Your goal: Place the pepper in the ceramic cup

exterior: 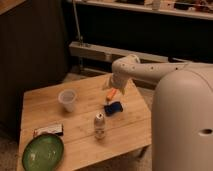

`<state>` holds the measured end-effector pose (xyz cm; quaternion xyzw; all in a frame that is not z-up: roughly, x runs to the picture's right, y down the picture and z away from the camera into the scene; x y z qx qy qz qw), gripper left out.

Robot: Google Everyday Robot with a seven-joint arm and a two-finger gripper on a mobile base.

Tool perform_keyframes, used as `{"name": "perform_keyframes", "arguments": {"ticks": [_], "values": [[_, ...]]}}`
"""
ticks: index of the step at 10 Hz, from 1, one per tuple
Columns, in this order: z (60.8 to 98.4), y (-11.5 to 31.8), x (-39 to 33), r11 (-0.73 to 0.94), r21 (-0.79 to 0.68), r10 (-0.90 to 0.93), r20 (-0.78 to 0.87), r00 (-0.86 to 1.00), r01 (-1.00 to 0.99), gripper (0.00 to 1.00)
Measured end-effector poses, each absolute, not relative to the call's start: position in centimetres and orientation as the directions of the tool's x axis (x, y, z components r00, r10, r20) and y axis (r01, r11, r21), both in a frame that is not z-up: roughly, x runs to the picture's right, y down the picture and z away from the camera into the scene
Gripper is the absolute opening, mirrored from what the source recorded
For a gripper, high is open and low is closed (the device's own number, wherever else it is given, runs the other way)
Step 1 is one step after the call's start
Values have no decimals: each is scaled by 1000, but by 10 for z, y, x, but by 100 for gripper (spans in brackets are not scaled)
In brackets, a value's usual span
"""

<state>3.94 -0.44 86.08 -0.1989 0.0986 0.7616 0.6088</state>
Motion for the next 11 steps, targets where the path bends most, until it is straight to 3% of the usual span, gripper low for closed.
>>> {"name": "perform_keyframes", "arguments": {"ticks": [11], "values": [[949,1,30,-221,60,878,-423,-225,-973,72]]}}
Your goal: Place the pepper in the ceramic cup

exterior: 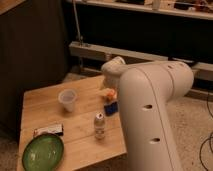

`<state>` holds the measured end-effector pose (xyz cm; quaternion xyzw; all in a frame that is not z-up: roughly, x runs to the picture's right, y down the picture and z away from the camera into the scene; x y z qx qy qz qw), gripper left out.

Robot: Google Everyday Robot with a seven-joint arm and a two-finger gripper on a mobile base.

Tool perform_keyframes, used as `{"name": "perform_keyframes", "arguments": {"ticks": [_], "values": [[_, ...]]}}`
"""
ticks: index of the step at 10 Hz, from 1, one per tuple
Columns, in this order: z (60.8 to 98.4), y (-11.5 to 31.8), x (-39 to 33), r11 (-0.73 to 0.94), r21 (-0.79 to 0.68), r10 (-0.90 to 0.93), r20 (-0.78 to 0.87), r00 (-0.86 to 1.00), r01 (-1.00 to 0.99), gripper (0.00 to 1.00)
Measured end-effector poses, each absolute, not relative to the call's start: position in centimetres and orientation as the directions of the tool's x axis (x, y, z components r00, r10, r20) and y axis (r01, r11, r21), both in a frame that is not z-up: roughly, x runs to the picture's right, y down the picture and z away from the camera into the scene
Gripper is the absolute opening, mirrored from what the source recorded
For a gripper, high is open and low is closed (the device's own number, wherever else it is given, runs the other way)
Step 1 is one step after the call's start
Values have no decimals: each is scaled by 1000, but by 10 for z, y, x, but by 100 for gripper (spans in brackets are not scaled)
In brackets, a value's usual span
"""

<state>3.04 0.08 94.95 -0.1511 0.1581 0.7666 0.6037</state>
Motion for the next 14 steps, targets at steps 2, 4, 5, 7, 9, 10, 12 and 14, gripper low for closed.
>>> {"name": "perform_keyframes", "arguments": {"ticks": [2,4,5,7,9,10,12,14], "values": [[964,0,33,-224,74,870,-435,-233,-972,72],[973,-1,41,-247,64,853,-459,-248,-967,72],[976,0,43,-256,55,844,-473,-251,-965,72],[980,-1,49,-278,25,828,-500,-253,-960,72],[977,-4,51,-281,10,828,-502,-247,-960,72],[975,-5,48,-275,3,832,-501,-239,-961,72],[971,-7,52,-268,-11,837,-498,-227,-963,72],[963,-10,47,-254,-56,845,-498,-193,-966,72]]}}
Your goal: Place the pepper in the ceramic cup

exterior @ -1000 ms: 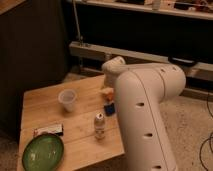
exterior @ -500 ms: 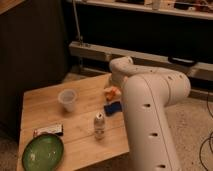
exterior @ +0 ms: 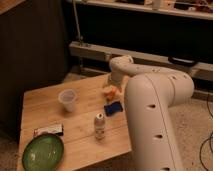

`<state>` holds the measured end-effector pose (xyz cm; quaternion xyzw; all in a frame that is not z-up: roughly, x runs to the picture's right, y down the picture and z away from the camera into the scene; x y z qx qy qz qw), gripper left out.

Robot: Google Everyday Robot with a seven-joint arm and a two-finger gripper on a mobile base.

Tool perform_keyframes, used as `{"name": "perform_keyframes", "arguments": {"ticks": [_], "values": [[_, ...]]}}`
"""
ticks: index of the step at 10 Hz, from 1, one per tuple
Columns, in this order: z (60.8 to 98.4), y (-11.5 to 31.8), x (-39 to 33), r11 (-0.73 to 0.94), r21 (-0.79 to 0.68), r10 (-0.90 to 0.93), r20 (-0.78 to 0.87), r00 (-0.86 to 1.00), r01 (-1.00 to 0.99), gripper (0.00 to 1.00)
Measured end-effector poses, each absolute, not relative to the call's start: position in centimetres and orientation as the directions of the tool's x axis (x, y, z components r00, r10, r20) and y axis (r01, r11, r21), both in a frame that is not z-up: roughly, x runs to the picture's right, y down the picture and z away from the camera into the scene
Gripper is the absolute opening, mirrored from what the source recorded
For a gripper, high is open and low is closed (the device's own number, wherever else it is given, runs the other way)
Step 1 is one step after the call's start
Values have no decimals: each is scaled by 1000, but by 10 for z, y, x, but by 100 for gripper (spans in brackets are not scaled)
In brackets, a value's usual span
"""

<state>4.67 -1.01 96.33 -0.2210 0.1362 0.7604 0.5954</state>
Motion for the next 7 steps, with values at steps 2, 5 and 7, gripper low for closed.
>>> {"name": "perform_keyframes", "arguments": {"ticks": [2,5,7], "values": [[961,-10,43,-241,-63,851,-494,-179,-969,72],[962,-6,41,-220,-48,854,-493,-169,-974,72],[970,3,41,-211,-26,849,-500,-170,-977,72]]}}
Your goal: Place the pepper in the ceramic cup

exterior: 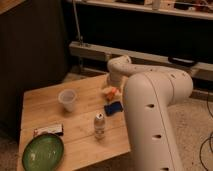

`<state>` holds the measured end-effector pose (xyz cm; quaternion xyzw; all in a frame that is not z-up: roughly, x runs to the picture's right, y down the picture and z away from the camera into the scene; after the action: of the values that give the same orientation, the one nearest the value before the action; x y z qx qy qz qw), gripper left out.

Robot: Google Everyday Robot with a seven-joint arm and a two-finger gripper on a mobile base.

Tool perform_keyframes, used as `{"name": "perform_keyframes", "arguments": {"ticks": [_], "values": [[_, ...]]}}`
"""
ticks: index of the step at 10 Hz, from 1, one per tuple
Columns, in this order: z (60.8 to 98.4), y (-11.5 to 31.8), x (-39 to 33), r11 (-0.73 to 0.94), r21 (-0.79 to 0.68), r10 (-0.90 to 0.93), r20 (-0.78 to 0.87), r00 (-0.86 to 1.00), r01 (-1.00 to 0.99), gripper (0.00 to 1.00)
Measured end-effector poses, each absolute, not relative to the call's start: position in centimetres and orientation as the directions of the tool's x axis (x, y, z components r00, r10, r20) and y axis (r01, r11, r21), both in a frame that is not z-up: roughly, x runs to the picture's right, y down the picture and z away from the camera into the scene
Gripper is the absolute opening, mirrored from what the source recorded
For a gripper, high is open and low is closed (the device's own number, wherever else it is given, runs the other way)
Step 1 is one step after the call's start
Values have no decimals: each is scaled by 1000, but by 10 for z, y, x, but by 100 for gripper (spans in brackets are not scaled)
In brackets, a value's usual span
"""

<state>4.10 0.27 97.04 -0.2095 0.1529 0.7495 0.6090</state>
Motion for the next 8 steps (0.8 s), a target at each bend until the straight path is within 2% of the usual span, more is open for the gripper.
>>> {"name": "perform_keyframes", "arguments": {"ticks": [2,6,8], "values": [[975,6,45,-210,-16,847,-502,-174,-978,68],[979,8,45,-199,-18,846,-508,-163,-980,29],[980,9,44,-191,-13,844,-514,-157,-982,26]]}}
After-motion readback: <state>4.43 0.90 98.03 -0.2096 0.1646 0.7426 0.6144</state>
